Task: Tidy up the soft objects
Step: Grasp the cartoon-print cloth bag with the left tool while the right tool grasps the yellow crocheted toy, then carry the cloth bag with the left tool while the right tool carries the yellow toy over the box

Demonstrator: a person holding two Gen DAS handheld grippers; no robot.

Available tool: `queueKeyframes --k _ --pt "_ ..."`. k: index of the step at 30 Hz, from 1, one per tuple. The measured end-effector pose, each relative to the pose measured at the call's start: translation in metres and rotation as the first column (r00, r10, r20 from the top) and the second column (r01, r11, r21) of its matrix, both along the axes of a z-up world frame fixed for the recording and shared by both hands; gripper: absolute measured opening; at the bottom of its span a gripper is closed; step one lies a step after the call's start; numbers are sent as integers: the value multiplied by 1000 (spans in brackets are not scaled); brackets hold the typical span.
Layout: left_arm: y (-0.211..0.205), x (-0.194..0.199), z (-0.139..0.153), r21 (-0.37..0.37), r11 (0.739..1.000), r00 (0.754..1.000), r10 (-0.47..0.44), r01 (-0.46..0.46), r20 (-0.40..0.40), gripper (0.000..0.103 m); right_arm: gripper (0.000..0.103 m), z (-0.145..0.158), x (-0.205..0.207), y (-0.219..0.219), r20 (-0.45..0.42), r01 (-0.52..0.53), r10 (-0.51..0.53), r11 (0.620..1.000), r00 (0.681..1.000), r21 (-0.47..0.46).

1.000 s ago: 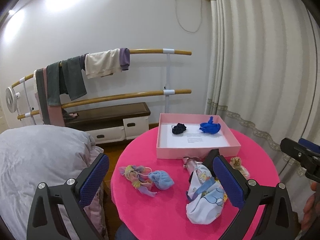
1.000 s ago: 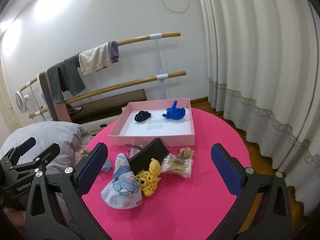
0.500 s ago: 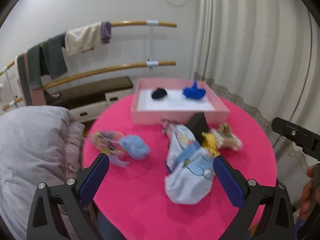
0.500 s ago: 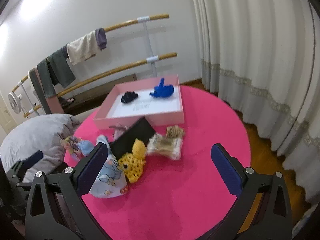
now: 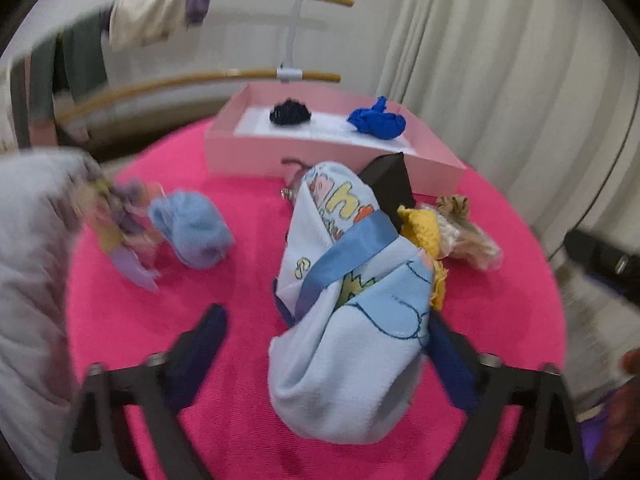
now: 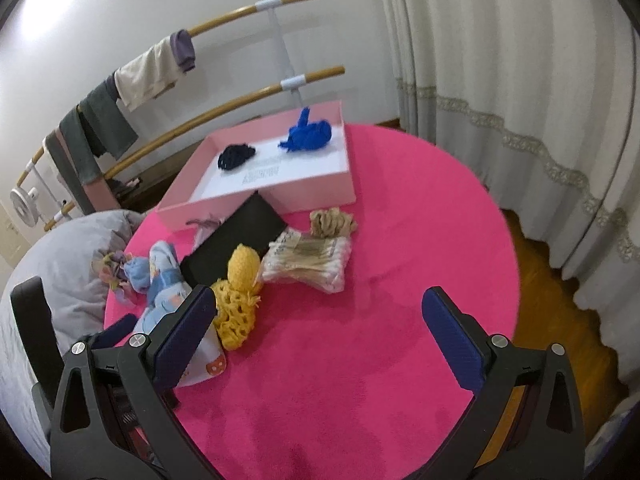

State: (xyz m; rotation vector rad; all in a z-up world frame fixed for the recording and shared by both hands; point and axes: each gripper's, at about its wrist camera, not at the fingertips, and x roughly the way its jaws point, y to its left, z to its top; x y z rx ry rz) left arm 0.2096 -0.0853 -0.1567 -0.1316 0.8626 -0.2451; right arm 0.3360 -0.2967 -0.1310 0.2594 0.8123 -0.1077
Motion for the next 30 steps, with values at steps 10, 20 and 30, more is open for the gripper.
queueKeyframes --k 10,20,30 --pt "30 -1 8 27 999 999 -26 25 34 48 103 -42 30 28 -93 -95 102 993 990 72" --pt "30 -22 7 61 998 998 -22 18 61 48 83 -71 53 59 -135 -158 175 979 975 125" --pt "29 -27 10 65 998 998 -19 15 63 48 44 -79 58 67 -113 -195 218 964 969 182"
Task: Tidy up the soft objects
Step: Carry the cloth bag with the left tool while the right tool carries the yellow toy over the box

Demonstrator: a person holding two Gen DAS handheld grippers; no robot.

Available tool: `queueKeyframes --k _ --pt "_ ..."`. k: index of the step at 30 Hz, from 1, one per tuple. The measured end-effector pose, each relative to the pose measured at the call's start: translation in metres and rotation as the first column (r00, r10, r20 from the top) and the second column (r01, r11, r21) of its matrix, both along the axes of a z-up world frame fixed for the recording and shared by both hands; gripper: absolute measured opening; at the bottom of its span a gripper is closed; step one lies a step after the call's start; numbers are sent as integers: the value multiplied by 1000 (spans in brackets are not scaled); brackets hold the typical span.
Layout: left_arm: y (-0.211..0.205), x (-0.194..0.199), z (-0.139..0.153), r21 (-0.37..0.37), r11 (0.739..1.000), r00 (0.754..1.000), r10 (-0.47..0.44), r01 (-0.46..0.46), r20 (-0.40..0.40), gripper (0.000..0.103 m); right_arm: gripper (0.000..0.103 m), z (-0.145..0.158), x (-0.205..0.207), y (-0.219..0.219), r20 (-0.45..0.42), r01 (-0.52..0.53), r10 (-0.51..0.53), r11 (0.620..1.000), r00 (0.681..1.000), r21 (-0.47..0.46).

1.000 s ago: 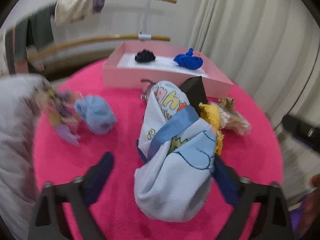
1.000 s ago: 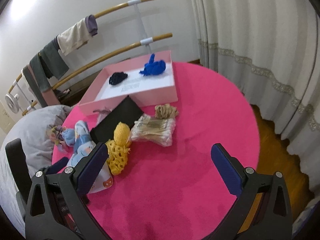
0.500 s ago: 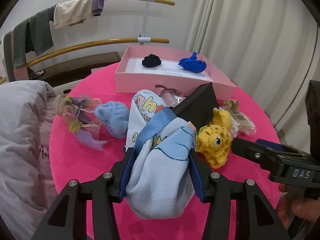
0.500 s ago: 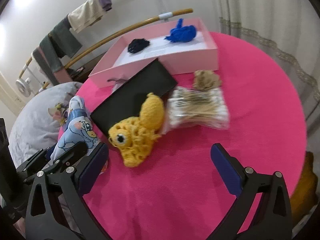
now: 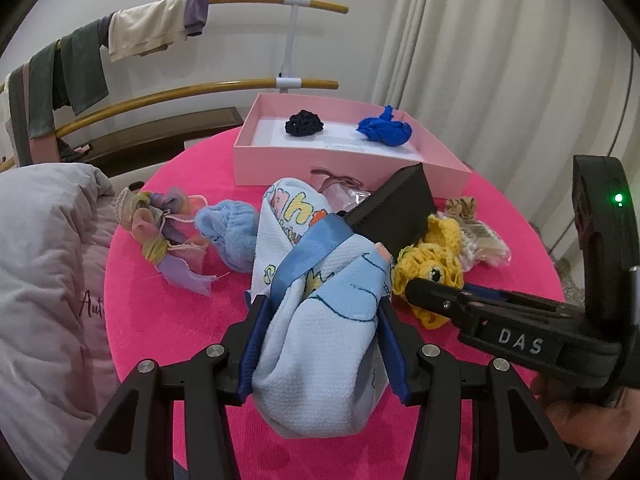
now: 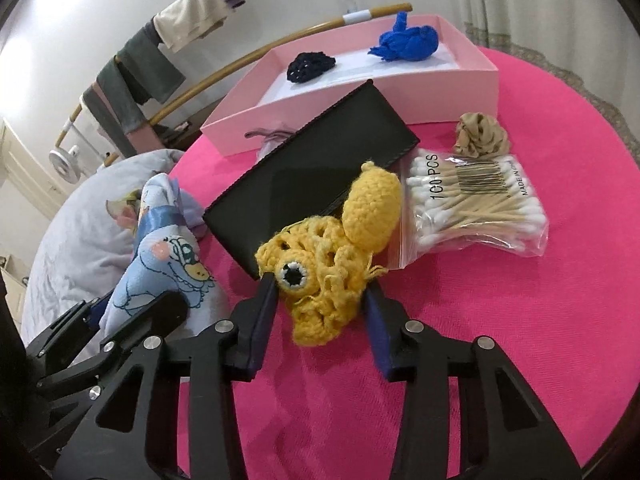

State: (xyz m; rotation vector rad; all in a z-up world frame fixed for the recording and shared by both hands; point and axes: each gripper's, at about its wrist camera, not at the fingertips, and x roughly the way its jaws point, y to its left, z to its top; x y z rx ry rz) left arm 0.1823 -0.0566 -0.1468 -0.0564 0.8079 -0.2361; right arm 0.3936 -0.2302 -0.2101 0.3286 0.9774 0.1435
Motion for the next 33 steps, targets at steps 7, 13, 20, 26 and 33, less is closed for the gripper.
queueKeyframes --k 7,13,20,26,33 --pt "0 -2 1 2 1000 1000 -1 1 -1 48 37 -3 15 -3 14 9 -10 999 1000 50" --pt "1 -8 6 12 1000 1000 2 -2 8 47 25 4 -2 6 27 -27 27 1000 999 -2" --pt "-4 -21 22 14 1000 999 -10 10 38 47 25 32 -32 5 82 -27 32 998 996 -58" --pt "-2 -30 38 5 1000 998 -5 5 68 47 25 57 -42 3 139 -28 37 998 990 -64" --pt "4 -35 44 0 1000 997 15 -15 76 47 25 67 -44 6 185 -69 78 996 980 -55"
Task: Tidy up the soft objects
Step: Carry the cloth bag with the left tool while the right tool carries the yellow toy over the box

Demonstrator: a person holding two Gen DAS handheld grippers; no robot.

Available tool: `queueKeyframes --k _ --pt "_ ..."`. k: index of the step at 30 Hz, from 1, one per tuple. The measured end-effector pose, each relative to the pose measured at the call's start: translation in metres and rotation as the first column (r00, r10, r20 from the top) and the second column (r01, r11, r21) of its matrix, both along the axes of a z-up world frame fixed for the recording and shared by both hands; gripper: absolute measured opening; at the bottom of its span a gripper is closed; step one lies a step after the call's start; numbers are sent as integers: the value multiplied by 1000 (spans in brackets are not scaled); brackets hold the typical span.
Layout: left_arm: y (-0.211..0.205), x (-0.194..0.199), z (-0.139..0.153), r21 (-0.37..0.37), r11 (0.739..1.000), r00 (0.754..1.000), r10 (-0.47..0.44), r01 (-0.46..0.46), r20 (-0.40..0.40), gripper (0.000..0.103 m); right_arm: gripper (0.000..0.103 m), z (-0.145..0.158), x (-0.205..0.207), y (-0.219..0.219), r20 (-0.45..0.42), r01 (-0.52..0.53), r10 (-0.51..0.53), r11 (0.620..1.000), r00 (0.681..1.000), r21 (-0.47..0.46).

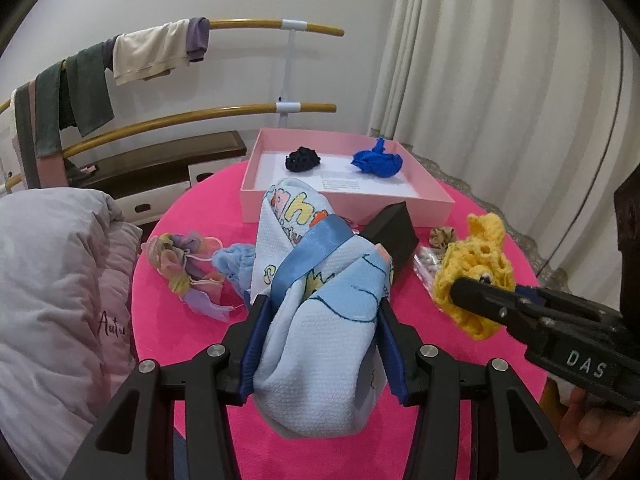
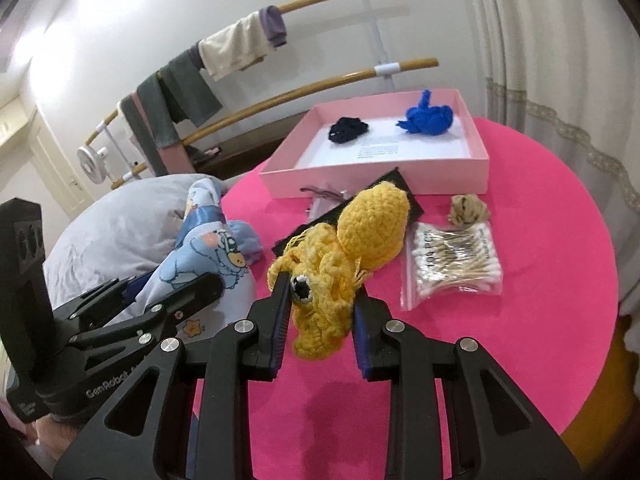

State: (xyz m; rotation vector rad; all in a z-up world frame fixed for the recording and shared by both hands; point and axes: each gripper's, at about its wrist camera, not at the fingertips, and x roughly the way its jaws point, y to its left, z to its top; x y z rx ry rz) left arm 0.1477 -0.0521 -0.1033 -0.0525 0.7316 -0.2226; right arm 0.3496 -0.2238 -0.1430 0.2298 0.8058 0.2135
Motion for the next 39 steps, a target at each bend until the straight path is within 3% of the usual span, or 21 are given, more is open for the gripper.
queueKeyframes --k 8,19,26,39 --pt "-1 0 1 2 1000 1000 4 -4 -7 47 25 -32 0 2 -75 -11 11 1000 997 -1" --pt "-7 20 42 11 1000 997 -10 9 76 47 25 28 16 -10 42 12 -10 999 999 -50" --pt "-9 67 76 35 999 992 21 -26 126 47 25 69 57 -33 112 60 -50 995 992 -85" --pt "-30 170 98 31 998 990 44 -48 133 47 26 88 142 -61 111 84 -73 992 991 -97"
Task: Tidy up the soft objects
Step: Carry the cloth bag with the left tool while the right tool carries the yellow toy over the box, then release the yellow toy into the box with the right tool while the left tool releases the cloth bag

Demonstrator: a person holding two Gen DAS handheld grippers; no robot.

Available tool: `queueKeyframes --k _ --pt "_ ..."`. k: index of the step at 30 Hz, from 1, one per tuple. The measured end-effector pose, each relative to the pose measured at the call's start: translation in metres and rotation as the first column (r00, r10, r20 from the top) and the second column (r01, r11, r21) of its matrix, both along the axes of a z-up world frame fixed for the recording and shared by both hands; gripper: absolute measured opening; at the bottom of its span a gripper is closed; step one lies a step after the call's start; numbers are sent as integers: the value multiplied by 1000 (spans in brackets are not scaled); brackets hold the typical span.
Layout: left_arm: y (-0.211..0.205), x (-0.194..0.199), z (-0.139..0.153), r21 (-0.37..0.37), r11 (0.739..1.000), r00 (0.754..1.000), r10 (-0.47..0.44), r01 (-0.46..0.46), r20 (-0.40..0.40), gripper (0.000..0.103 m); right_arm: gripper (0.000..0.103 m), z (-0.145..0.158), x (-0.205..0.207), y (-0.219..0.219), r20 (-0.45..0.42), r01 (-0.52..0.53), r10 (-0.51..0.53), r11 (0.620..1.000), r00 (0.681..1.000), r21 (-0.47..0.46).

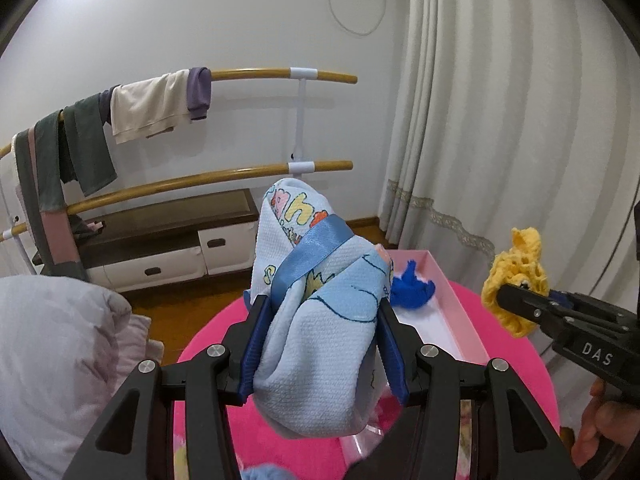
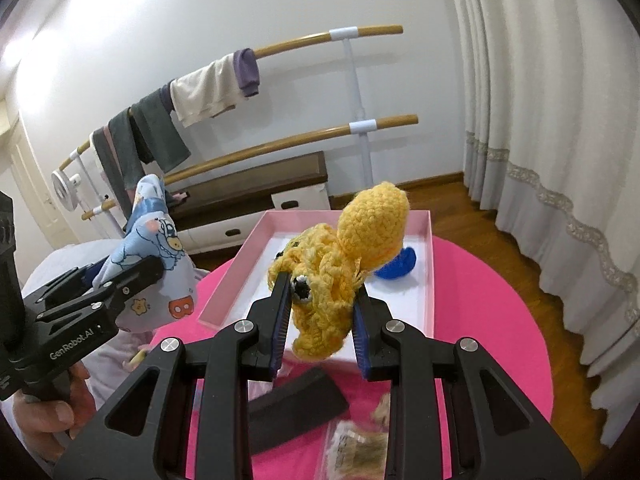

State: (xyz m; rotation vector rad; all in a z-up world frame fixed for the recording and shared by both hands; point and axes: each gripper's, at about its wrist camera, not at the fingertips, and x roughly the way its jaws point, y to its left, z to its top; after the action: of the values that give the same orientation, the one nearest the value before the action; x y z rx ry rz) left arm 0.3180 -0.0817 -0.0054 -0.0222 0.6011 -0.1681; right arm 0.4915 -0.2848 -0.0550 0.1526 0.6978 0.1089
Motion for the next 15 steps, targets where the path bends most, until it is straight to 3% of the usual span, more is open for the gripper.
queueKeyframes --k 15 --pt "-26 157 -40 14 1000 994 -6 7 -111 47 26 -54 87 -17 -145 21 -23 1000 989 -13"
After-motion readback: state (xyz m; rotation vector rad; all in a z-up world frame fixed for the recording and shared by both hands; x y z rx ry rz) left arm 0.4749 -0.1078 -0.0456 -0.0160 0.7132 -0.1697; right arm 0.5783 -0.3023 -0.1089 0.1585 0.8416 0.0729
